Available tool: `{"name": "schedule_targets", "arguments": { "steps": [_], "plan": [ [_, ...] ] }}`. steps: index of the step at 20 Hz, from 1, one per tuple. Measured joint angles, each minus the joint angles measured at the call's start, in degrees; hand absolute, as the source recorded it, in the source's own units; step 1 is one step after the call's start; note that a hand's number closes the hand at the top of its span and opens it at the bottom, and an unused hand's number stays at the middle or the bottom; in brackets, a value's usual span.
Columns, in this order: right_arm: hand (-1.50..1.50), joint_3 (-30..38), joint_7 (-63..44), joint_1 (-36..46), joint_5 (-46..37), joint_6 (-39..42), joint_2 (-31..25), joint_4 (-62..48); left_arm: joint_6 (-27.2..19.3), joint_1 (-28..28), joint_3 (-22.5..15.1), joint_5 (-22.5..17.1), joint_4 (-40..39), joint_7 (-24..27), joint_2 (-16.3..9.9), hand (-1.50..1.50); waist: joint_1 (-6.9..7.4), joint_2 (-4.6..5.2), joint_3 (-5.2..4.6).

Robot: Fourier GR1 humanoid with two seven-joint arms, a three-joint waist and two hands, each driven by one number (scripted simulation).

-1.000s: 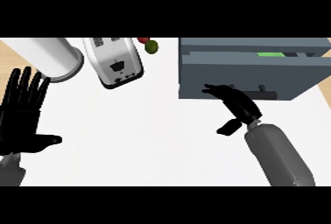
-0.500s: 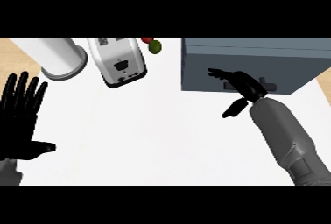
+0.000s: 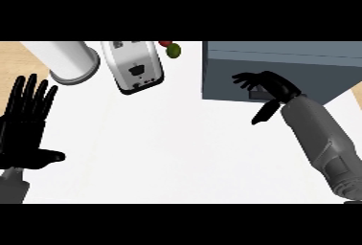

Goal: Pick up the cup, place it into the drawer and close the drawer

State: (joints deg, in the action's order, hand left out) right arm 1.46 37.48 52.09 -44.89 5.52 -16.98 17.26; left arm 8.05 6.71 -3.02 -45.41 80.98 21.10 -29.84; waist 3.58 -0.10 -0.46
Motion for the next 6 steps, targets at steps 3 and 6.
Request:
{"name": "schedule_targets", "arguments": {
  "steps": [3, 6],
  "plan": [
    [-1.50, 0.02, 1.48, 0.68, -0.33, 0.89, -0.64, -1.58, -0.04, 0.20, -0.37, 0.81, 0.13, 0.42, 0.51, -1.50, 0.38, 0.01, -0.04],
    [-1.50, 0.28, 2.32, 1.20, -0.38, 1.32, -0.85, -2.81, -0.47, 0.45, -0.67, 1.61, 0.16, 0.53, 0.89, -1.50, 0.51, -0.02, -0.12]
  ]
}}
